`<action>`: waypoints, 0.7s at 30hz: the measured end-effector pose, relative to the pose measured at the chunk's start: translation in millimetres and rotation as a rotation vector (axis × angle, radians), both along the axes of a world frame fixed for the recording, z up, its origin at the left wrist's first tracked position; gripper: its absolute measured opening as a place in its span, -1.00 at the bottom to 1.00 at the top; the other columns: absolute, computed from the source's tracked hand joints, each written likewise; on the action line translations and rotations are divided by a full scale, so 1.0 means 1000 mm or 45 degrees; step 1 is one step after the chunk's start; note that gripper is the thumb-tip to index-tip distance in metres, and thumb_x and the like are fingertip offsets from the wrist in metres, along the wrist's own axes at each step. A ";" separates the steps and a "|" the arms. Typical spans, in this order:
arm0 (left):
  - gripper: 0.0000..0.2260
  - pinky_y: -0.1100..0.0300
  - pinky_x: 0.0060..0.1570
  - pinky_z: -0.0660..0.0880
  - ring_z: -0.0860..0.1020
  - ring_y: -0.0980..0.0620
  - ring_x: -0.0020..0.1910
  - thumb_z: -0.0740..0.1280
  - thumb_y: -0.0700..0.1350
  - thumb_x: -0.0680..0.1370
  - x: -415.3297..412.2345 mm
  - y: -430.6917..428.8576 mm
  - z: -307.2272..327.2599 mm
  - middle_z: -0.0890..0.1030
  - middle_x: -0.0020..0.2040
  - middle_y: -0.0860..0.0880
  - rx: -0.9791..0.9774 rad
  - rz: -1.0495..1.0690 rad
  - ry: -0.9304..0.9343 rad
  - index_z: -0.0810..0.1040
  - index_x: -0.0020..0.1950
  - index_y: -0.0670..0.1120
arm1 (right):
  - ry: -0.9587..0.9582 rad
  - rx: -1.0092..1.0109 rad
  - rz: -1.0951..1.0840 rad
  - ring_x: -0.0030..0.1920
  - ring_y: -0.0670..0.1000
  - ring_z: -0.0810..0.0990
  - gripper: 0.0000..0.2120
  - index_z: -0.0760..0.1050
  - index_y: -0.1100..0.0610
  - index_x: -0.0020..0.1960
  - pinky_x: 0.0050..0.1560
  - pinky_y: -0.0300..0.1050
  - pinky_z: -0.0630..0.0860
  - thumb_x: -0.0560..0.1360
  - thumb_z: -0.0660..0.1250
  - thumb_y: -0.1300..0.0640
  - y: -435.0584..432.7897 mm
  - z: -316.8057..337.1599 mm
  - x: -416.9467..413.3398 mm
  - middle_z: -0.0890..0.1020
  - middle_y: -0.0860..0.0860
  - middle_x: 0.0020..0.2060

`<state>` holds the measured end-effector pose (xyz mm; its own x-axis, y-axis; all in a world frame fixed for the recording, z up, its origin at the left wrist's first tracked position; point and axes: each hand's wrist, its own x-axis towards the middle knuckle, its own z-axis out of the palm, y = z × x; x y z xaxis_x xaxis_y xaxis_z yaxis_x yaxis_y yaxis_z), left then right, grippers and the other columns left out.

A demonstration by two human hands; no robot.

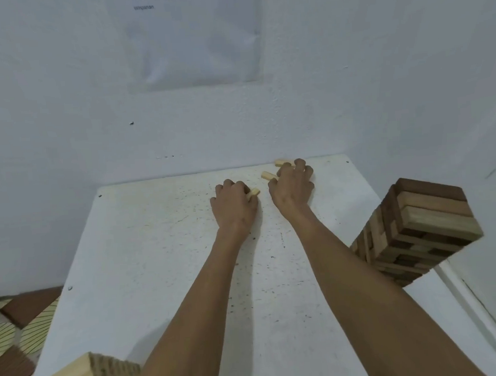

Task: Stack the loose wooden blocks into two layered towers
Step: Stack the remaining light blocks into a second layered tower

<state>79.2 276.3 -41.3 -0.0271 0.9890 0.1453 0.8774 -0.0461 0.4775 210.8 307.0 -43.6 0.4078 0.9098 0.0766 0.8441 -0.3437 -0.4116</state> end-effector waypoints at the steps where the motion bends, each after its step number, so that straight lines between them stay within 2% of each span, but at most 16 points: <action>1: -0.81 0.04 0.07 0.40 0.45 -0.09 0.19 0.34 0.02 0.62 0.000 0.001 -0.001 0.56 0.15 -0.04 0.008 0.016 -0.003 0.63 0.14 -0.05 | 0.003 0.027 -0.025 0.47 0.19 0.24 -0.70 0.52 0.16 0.31 0.21 0.11 0.45 0.60 0.35 0.11 0.002 -0.002 -0.001 0.30 0.12 0.48; 6: -0.80 0.03 0.09 0.41 0.43 -0.09 0.22 0.33 0.02 0.63 0.000 0.005 -0.003 0.54 0.18 -0.04 -0.004 0.047 -0.028 0.63 0.16 -0.05 | 0.097 0.158 0.032 0.36 0.16 0.39 -0.62 0.40 0.19 0.30 0.18 0.12 0.50 0.53 0.39 0.22 0.014 -0.005 0.000 0.50 0.12 0.30; 10: -0.81 0.03 0.09 0.43 0.44 -0.08 0.21 0.32 0.01 0.63 -0.003 0.002 -0.006 0.55 0.17 -0.03 0.005 0.065 -0.047 0.62 0.17 -0.03 | 0.069 0.122 0.045 0.27 0.20 0.43 -0.56 0.34 0.20 0.36 0.15 0.13 0.48 0.53 0.40 0.22 0.017 -0.001 -0.001 0.50 0.14 0.27; 15: -0.80 0.03 0.06 0.43 0.46 -0.08 0.16 0.31 0.02 0.64 -0.009 -0.017 -0.004 0.56 0.13 -0.04 -0.025 0.106 -0.072 0.60 0.16 -0.05 | -0.048 0.034 0.066 0.30 0.21 0.36 -0.63 0.43 0.27 0.31 0.13 0.07 0.47 0.59 0.32 0.08 0.008 -0.001 -0.001 0.42 0.21 0.29; 21: -0.82 0.00 0.06 0.48 0.48 -0.07 0.11 0.30 -0.01 0.64 -0.018 -0.056 -0.002 0.56 0.10 -0.04 -0.014 0.149 -0.113 0.60 0.12 -0.07 | -0.081 -0.034 0.178 0.29 0.21 0.41 -0.60 0.47 0.22 0.26 0.14 0.08 0.42 0.58 0.34 -0.04 -0.025 0.006 -0.015 0.49 0.17 0.23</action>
